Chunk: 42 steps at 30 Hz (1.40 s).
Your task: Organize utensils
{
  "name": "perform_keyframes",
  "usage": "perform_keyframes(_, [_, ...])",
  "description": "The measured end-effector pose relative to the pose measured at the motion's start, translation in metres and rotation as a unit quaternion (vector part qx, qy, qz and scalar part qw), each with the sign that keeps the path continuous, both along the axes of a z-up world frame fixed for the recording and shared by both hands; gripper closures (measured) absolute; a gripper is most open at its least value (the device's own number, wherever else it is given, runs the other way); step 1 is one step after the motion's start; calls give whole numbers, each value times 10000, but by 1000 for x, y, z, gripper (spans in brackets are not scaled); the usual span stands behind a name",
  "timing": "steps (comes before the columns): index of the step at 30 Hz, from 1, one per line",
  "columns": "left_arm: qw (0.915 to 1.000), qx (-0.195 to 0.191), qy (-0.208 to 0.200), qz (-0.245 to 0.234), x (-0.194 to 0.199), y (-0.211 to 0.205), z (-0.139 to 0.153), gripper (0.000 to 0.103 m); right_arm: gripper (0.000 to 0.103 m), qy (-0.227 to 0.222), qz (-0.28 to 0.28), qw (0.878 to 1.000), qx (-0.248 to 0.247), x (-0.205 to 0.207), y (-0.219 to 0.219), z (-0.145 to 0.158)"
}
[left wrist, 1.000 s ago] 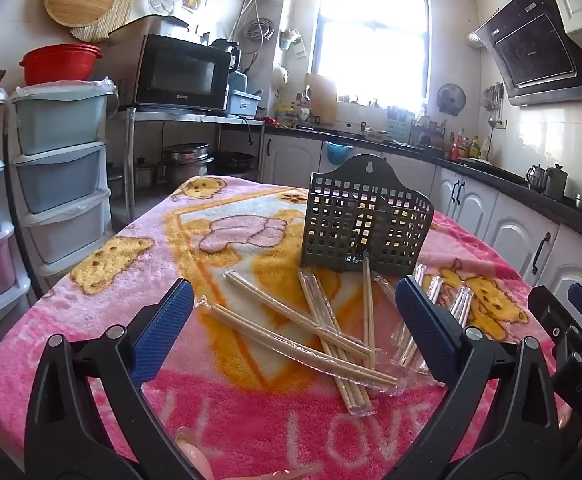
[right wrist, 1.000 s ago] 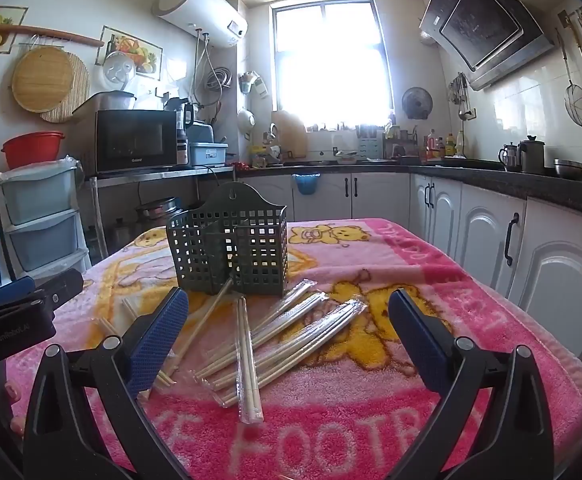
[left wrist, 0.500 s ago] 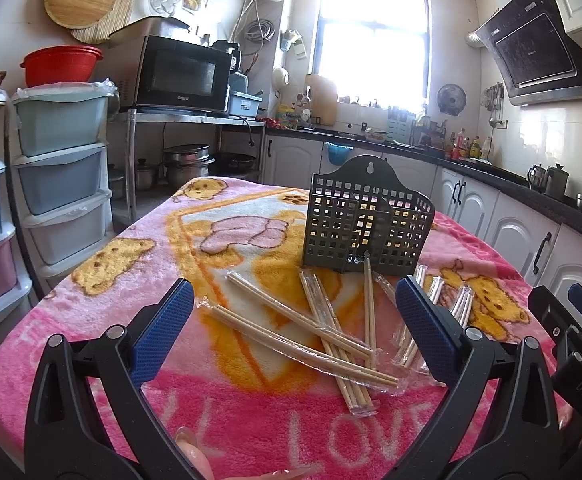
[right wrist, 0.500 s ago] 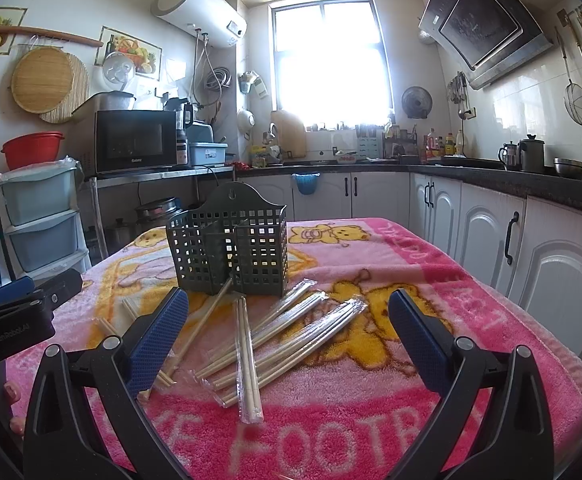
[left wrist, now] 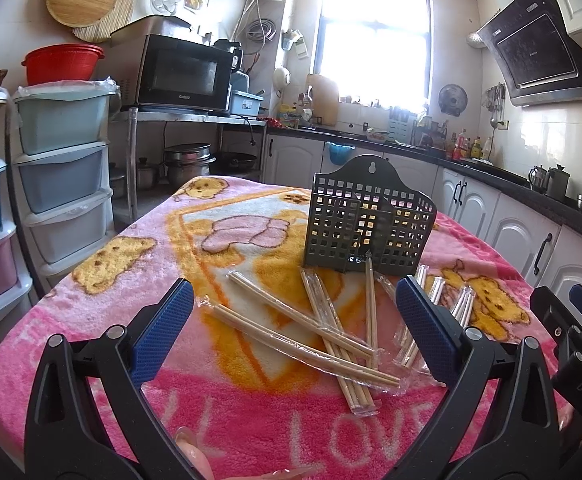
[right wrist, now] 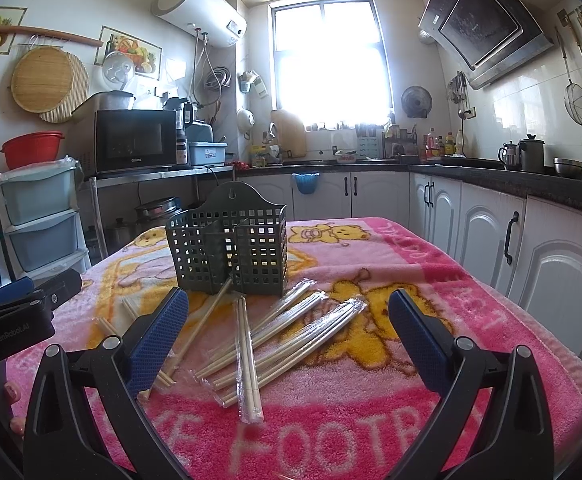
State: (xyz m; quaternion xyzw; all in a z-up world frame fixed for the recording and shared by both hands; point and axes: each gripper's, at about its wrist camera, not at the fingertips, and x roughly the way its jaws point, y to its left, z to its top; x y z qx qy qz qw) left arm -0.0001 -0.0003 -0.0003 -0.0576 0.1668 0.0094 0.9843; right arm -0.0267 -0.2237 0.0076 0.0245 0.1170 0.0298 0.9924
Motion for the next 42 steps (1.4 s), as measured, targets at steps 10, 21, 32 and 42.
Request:
perform_keyframes(10, [10000,-1,19,-15,3,5,-3,9,6,2,0,10000,7,3,0,-2])
perform_keyframes(21, [9995,-168,217,145,14,18,-5,9,6,324,349,9987,-188,23,13,-4])
perform_keyframes(32, [9957,-354,510,686,37,59,0,9,6,862,904,9911,-468,66,34,6])
perform_keyframes(42, [9914,-852,927,349,67,90,-10,9,6,1512,1199,9794,-603,113,47,7])
